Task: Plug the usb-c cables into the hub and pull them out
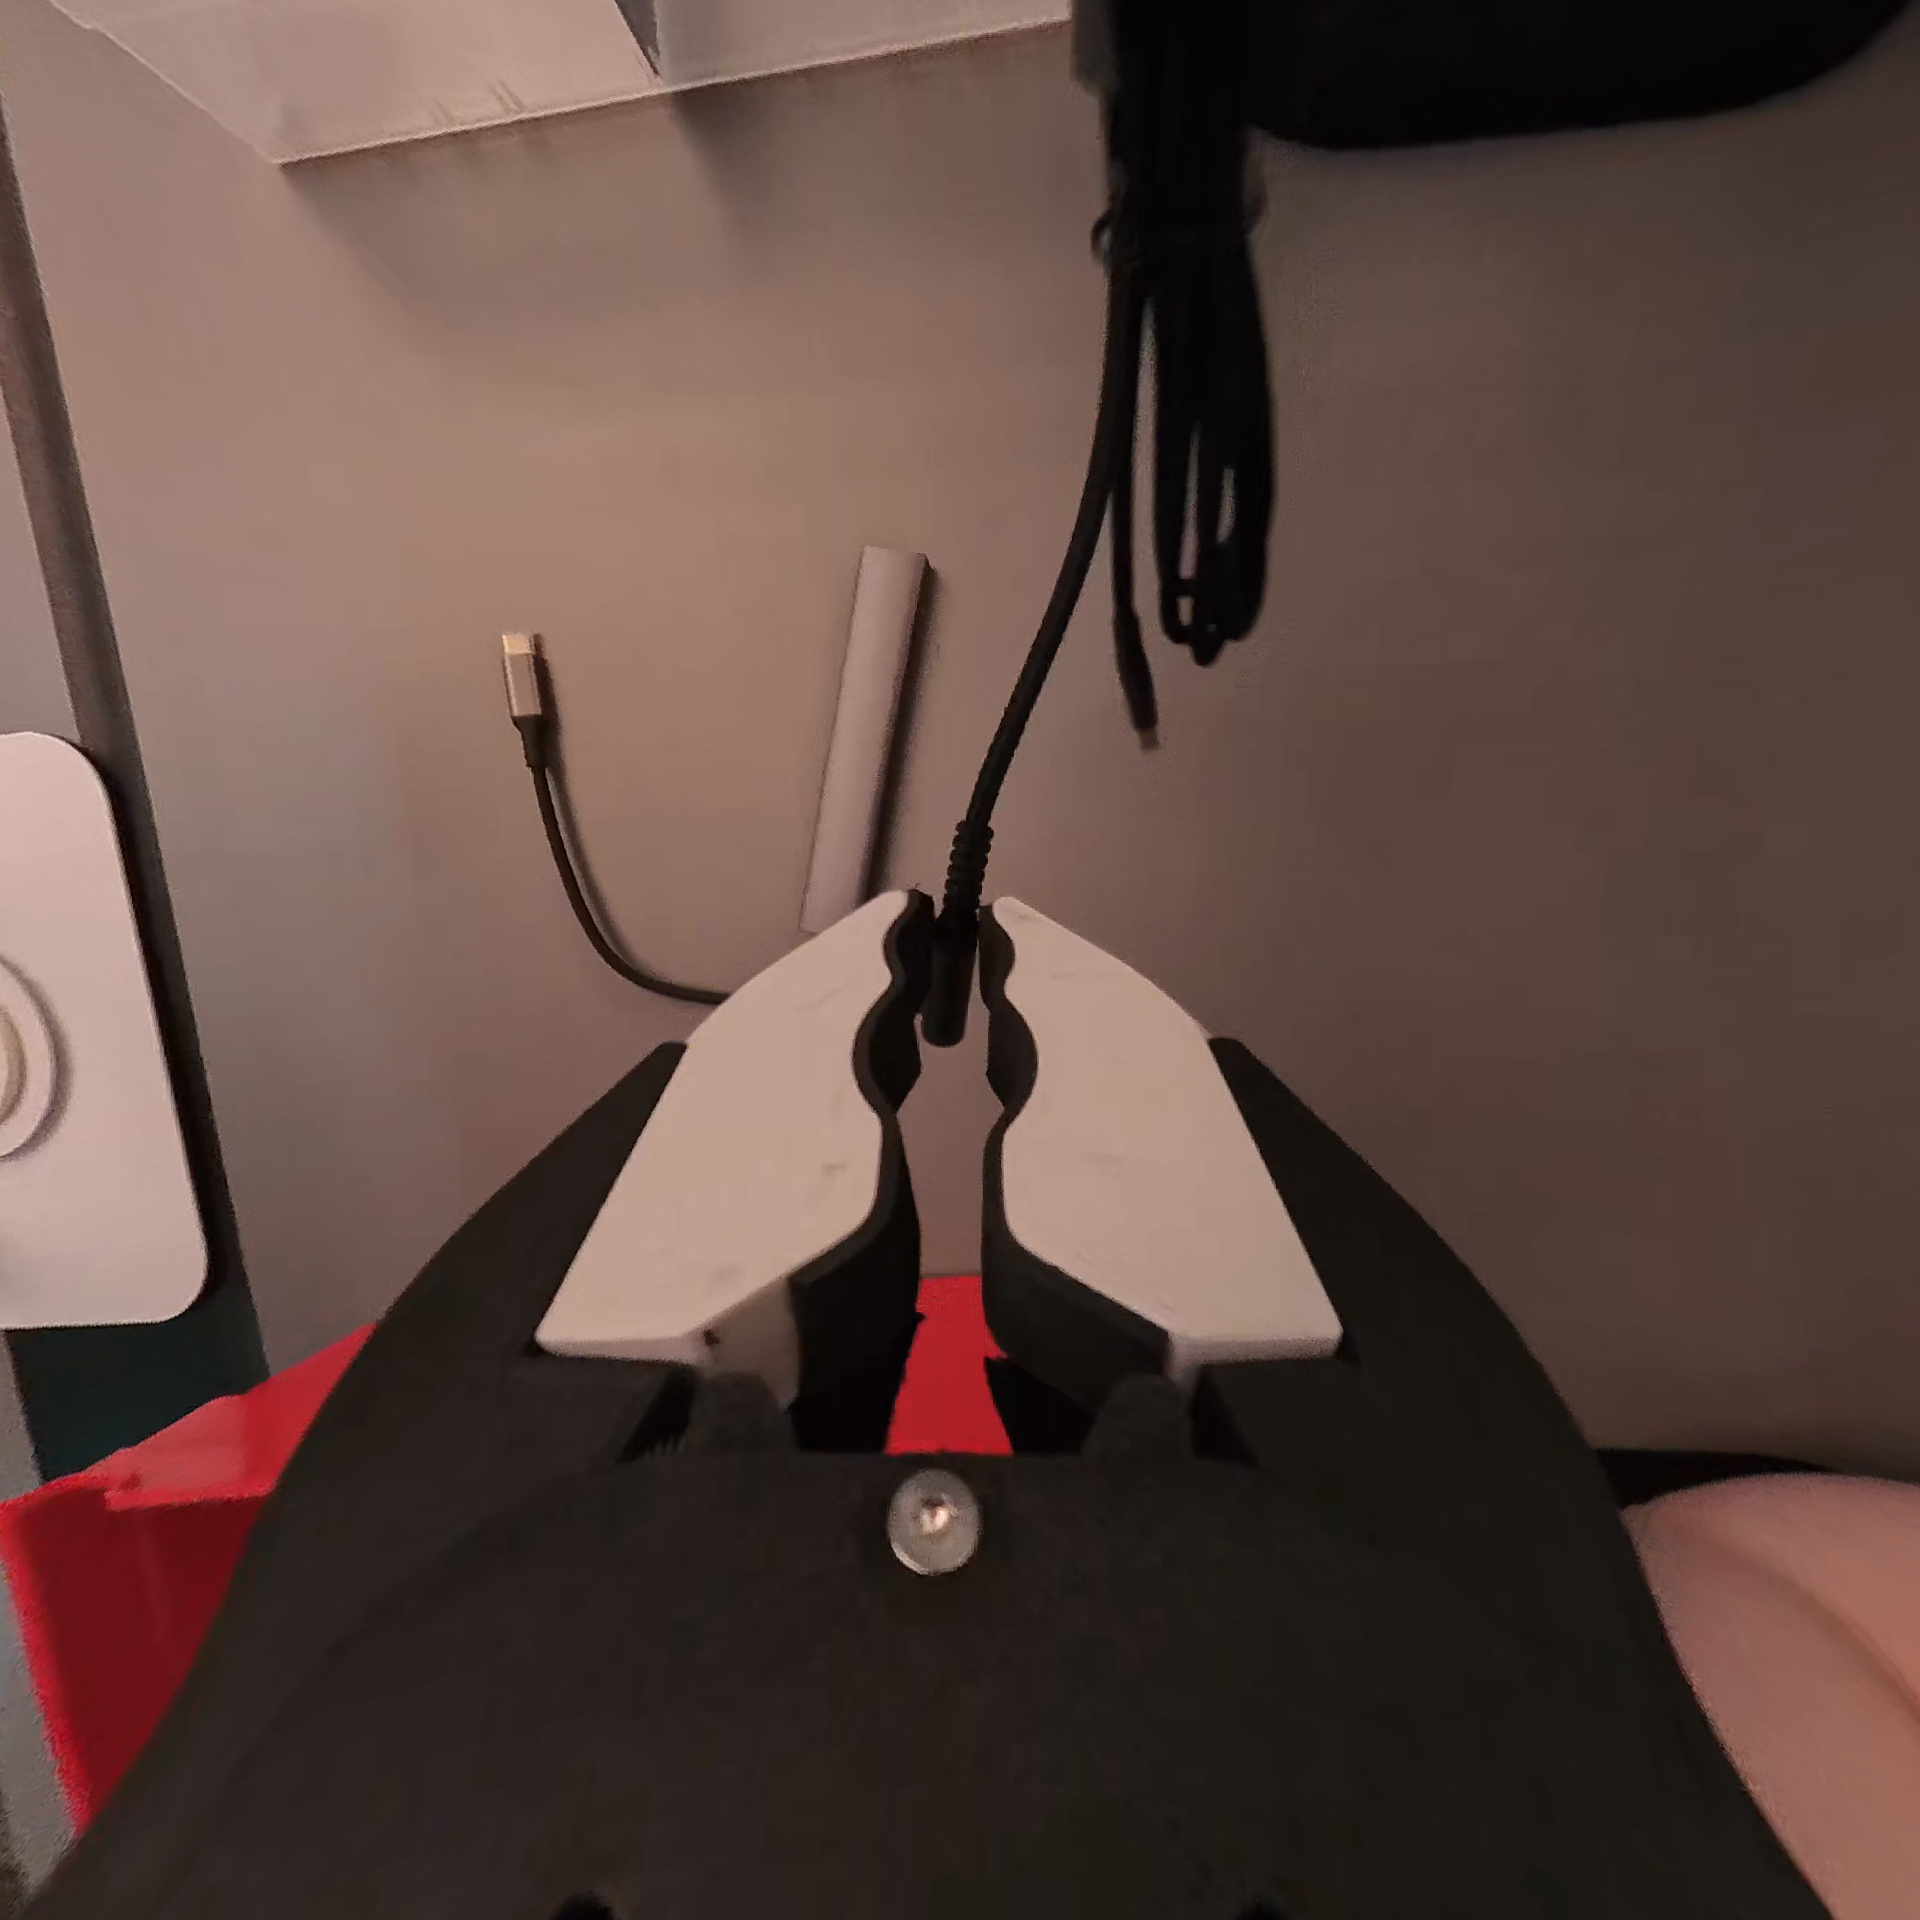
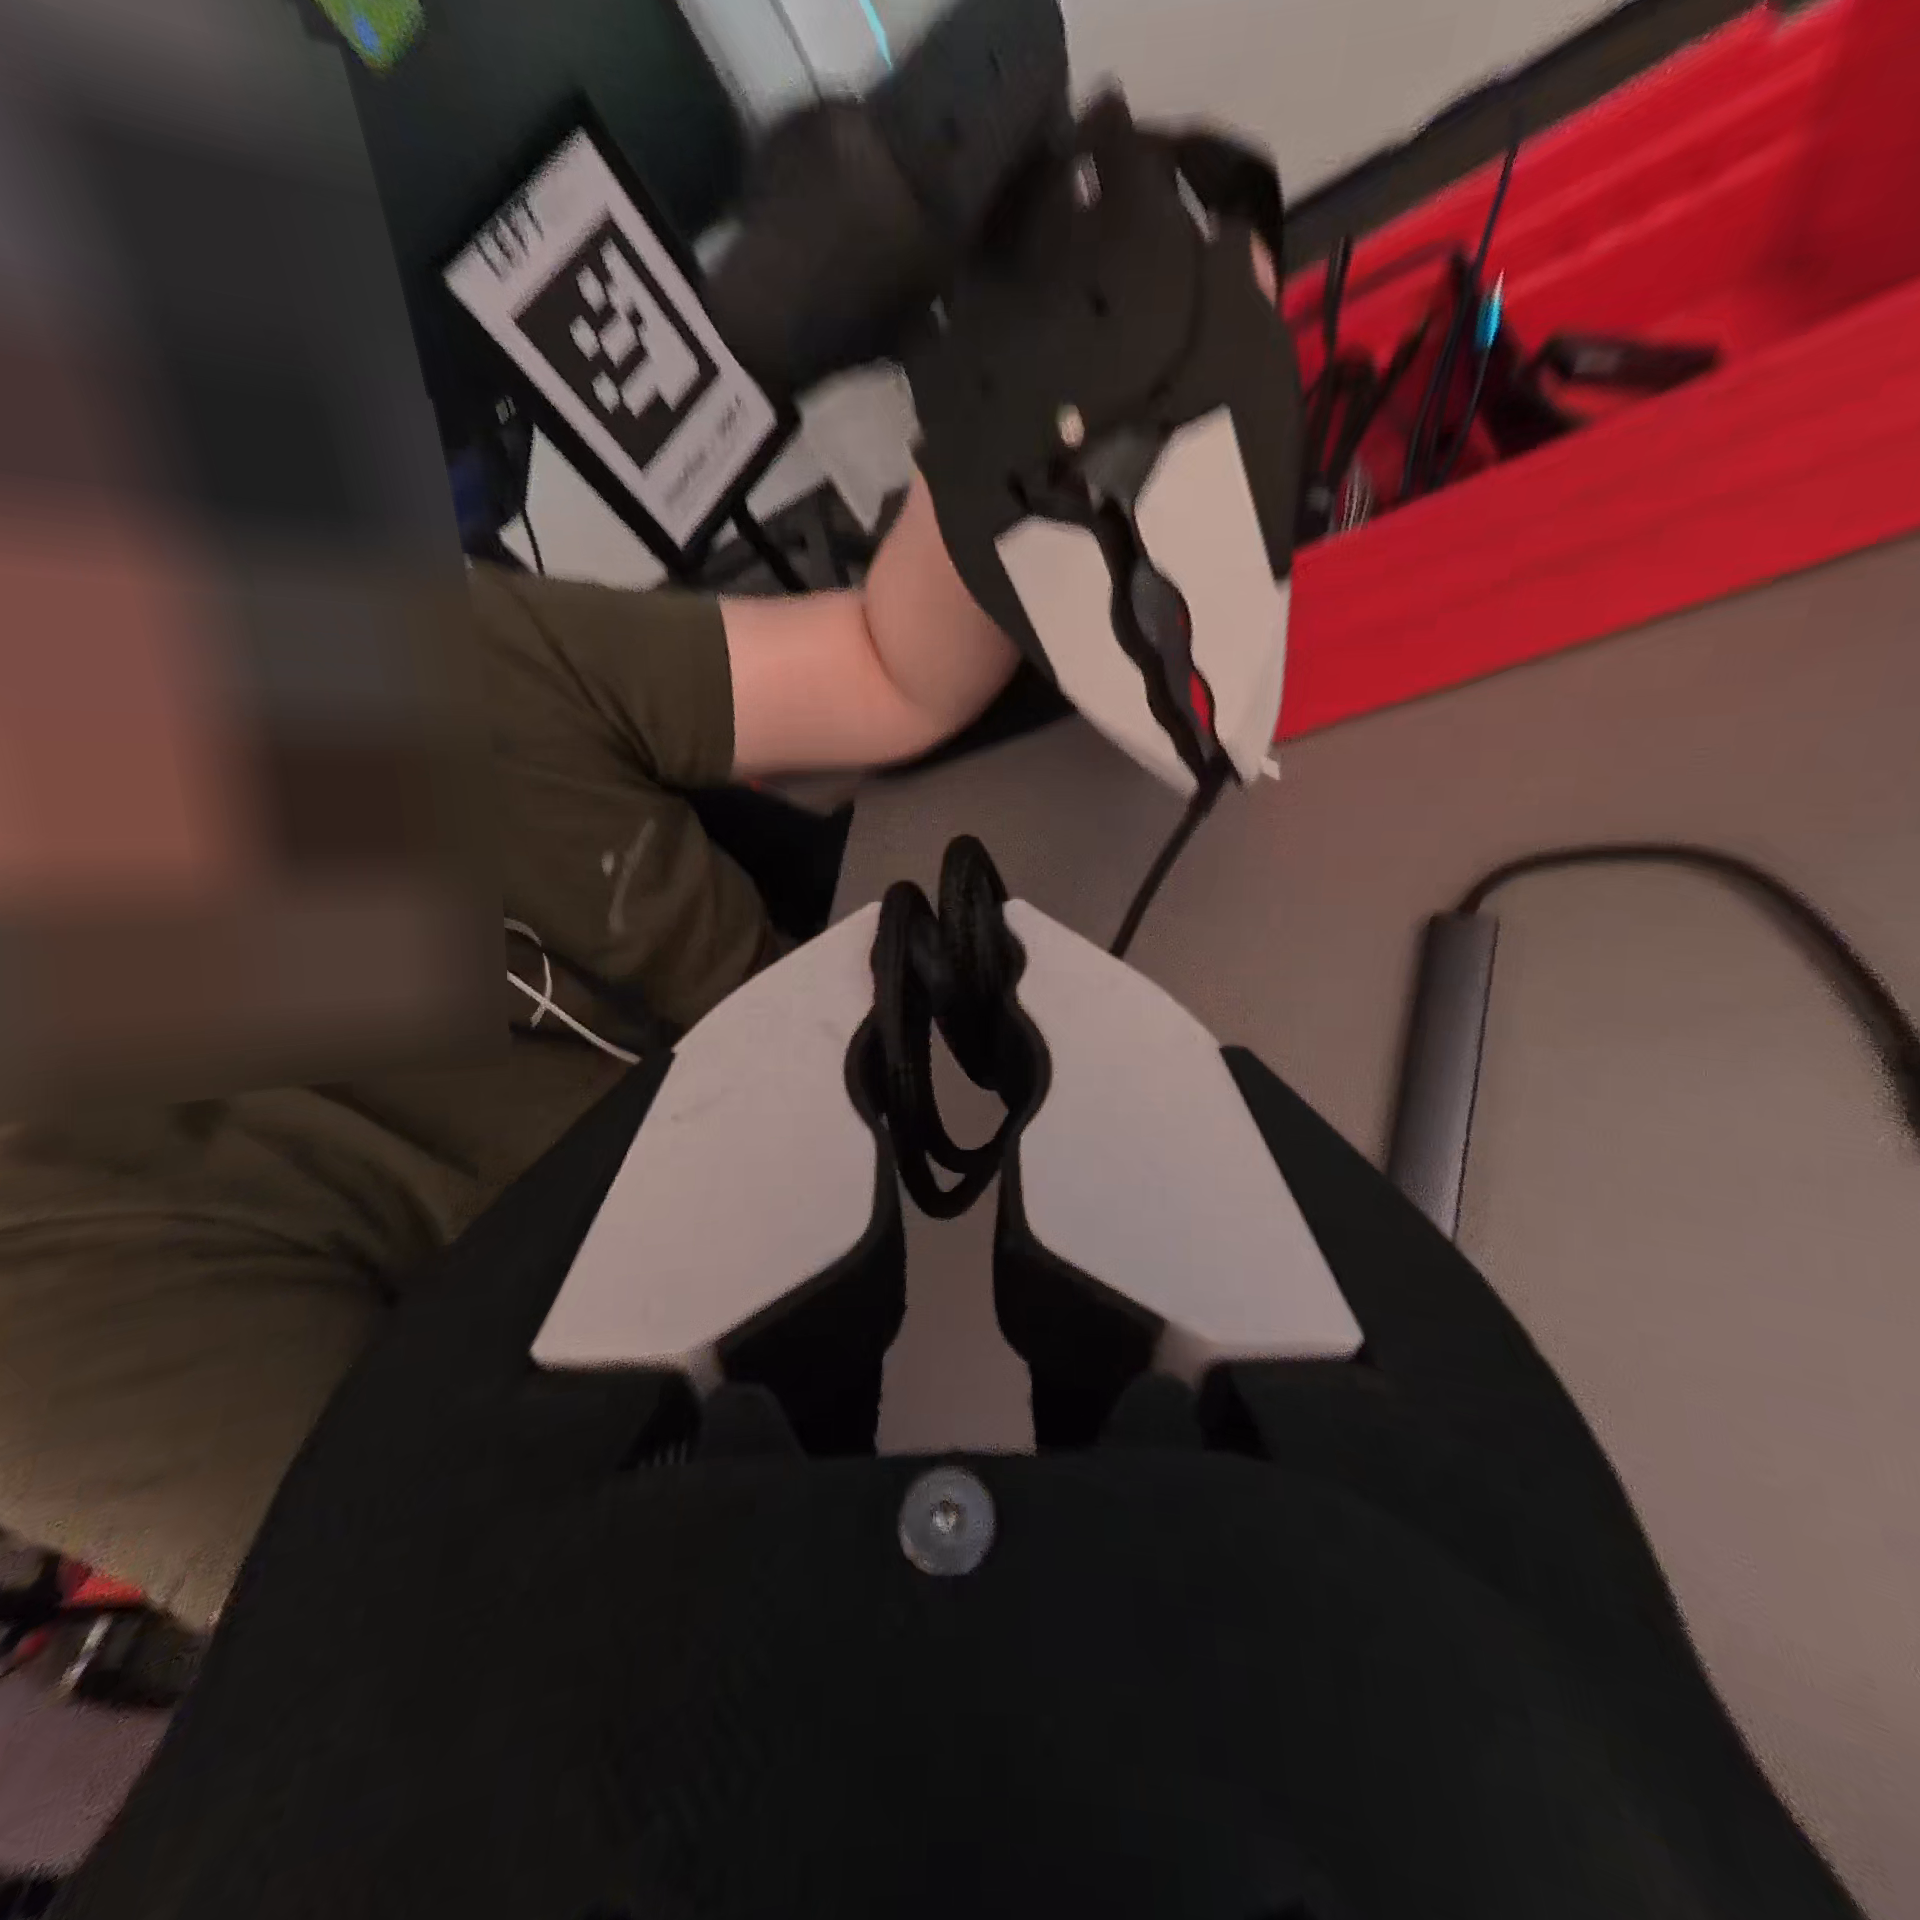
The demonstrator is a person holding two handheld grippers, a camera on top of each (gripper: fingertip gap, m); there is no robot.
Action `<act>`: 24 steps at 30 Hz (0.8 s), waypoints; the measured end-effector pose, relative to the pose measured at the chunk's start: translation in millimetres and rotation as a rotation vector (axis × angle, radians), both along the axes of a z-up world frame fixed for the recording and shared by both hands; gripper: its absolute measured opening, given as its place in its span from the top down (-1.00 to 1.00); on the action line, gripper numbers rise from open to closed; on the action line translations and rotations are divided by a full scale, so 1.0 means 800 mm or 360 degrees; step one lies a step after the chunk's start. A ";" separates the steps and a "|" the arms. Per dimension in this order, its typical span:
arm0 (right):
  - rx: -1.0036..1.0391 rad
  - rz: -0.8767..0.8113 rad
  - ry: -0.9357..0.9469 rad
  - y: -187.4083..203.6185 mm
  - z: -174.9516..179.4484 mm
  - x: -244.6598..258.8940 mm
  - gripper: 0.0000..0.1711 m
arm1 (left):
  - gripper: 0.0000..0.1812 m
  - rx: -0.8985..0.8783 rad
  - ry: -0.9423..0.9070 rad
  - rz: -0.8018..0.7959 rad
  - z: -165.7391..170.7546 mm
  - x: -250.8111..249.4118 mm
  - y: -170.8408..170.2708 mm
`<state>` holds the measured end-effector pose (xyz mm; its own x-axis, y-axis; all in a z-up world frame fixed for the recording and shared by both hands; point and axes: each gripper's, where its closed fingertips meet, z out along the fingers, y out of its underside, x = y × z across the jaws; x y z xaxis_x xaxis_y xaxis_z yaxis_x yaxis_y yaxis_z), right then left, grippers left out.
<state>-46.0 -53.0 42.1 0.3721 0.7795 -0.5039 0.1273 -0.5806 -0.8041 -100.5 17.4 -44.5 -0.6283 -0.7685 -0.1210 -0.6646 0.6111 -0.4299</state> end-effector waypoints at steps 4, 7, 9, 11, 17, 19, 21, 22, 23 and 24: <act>-0.0231 0.0098 -0.0198 -0.002 -0.053 -0.010 0.83 | 0.92 0.0183 0.0074 0.0014 -0.003 -0.019 0.009; -0.0480 0.0050 -0.0226 0.009 -0.084 -0.009 0.81 | 0.92 0.0258 0.0149 0.0011 -0.010 -0.029 0.010; -0.0660 0.0034 -0.0300 0.008 -0.110 -0.002 0.78 | 0.92 0.0295 0.0194 -0.0004 -0.017 -0.030 0.007; -0.0825 0.0088 -0.0379 -0.007 -0.133 0.002 0.75 | 0.92 0.0339 0.0233 -0.0026 -0.026 -0.029 0.003; -0.0992 0.0061 -0.0492 -0.019 -0.149 0.021 0.45 | 0.92 0.0437 0.0266 -0.0114 -0.038 -0.021 -0.017; -0.0977 -0.0024 -0.0520 -0.013 -0.153 0.033 0.32 | 0.92 0.0436 0.0245 -0.0129 -0.037 -0.017 -0.022; -0.0973 -0.0097 -0.0419 -0.001 -0.144 0.038 0.32 | 0.92 0.0419 0.0226 -0.0135 -0.036 -0.014 -0.026; -0.0950 -0.0160 -0.0382 0.008 -0.138 0.042 0.32 | 0.92 0.0413 0.0219 -0.0138 -0.036 -0.013 -0.027; -0.0907 -0.0231 -0.0371 0.018 -0.134 0.048 0.33 | 0.92 0.0420 0.0206 -0.0136 -0.036 -0.011 -0.026; -0.0859 -0.0291 -0.0378 0.026 -0.130 0.053 0.33 | 0.92 0.0427 0.0191 -0.0124 -0.035 -0.008 -0.024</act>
